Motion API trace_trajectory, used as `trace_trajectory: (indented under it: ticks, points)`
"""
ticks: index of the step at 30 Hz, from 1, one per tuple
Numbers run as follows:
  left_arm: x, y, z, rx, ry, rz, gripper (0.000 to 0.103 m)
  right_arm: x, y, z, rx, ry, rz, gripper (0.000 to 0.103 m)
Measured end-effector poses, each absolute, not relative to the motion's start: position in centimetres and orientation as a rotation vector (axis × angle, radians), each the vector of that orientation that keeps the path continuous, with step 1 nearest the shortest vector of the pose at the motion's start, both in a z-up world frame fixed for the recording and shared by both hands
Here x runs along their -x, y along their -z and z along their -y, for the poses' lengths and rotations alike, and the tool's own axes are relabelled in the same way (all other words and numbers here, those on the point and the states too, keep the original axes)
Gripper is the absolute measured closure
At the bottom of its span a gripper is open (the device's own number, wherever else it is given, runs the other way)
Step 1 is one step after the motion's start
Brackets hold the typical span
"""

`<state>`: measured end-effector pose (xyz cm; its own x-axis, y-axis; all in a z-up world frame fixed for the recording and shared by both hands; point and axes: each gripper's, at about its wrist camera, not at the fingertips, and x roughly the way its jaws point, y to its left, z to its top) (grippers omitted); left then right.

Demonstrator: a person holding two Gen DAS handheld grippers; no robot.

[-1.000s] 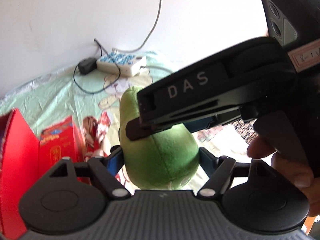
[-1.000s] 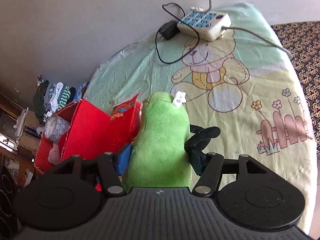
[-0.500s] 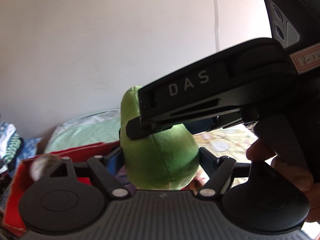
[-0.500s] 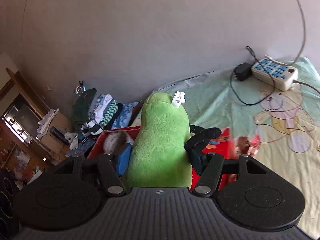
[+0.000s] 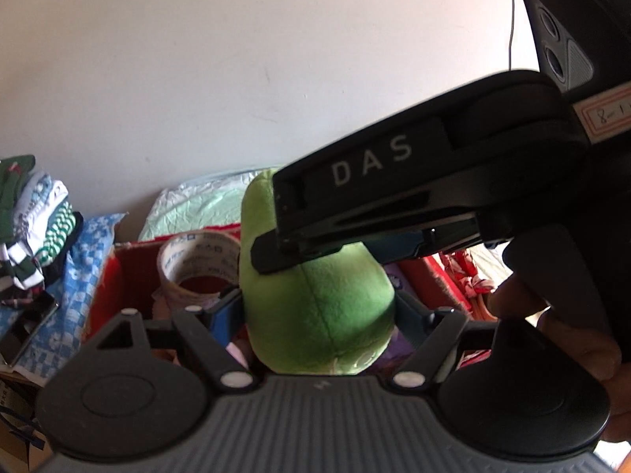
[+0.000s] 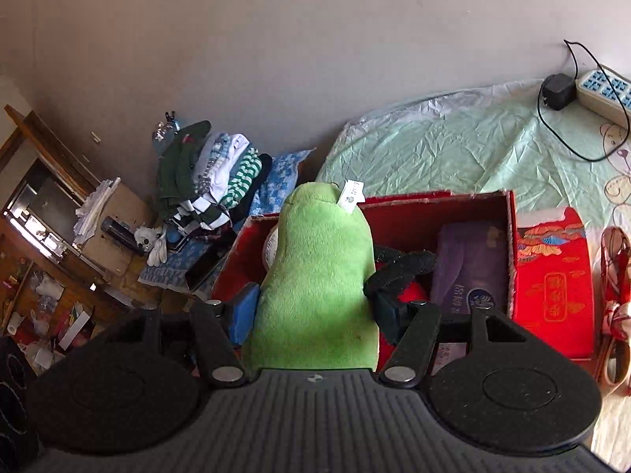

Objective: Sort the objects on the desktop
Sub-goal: 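Lift the green plush and lower it into the red box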

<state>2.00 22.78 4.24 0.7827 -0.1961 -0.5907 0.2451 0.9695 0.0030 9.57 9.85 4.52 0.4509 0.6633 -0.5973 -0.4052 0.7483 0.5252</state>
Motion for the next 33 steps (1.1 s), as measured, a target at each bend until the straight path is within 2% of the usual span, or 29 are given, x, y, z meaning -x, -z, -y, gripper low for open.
trace_trajectory:
  ticks: [22,33]
  points:
    - [-1.3,-1.0,-25.1,-0.045,0.282,-0.762,0.024,-9.7,-0.7,-13.7,-0.330,-0.561,-1.060,0.039]
    - [-2.8,0.3,-26.7,-0.051,0.253,-0.757,0.022,-10.5,0.1,-14.2,-0.392,-0.598,-1.086,0.040]
